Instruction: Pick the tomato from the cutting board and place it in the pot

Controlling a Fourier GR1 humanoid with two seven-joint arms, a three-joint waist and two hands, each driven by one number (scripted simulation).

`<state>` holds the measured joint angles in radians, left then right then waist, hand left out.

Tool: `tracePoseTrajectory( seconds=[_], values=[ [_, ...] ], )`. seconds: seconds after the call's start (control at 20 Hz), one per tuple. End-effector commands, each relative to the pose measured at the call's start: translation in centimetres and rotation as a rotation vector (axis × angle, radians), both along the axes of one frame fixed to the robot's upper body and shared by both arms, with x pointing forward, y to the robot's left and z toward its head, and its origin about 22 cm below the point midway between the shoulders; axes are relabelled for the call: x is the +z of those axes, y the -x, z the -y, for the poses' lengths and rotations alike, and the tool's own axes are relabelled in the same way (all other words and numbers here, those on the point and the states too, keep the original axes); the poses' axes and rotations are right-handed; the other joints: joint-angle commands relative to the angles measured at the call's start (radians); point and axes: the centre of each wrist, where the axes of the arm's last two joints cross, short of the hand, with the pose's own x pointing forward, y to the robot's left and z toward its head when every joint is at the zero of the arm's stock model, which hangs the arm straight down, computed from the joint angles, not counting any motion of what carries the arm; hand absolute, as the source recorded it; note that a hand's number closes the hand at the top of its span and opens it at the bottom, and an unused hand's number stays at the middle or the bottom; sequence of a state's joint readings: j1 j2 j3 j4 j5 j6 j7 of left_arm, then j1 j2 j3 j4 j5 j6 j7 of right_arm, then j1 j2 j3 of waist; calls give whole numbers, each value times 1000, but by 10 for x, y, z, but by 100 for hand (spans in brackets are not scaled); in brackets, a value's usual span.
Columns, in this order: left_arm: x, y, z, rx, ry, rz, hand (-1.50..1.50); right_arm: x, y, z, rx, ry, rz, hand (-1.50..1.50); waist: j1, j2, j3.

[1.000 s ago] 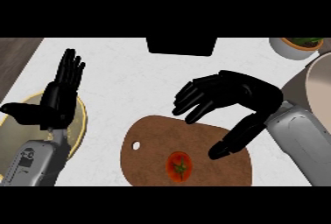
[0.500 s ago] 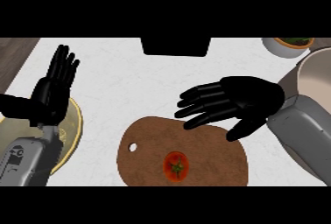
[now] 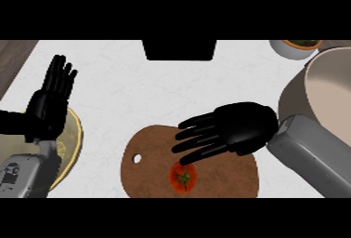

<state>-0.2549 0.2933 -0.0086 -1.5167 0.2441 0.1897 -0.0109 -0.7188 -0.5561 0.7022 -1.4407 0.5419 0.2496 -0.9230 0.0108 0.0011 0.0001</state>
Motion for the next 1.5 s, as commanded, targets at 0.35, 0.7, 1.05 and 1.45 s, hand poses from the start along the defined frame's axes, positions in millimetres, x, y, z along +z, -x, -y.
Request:
tracePoseTrajectory(
  seconds=[0.35, 0.7, 1.05, 1.45],
  values=[
    [10, -12, -13, -3, -2, -4, 0, -59, 6, -12, 3, 167, -9, -150, -5, 1, 0],
    [10, -12, 1, 11, 24, 7, 0, -57, 29, -44, 59, 116, 10, -150, -11, -2, 0],
    [-2, 3, -2, -12, 1, -8, 0, -87, 34, -34, 24, 106, 33, -150, -9, -1, 0],
    [2, -7, -7, 10, -12, -2, 0, -104, 45, -63, -35, 110, 38, -150, -10, -1, 0]
  ],
)
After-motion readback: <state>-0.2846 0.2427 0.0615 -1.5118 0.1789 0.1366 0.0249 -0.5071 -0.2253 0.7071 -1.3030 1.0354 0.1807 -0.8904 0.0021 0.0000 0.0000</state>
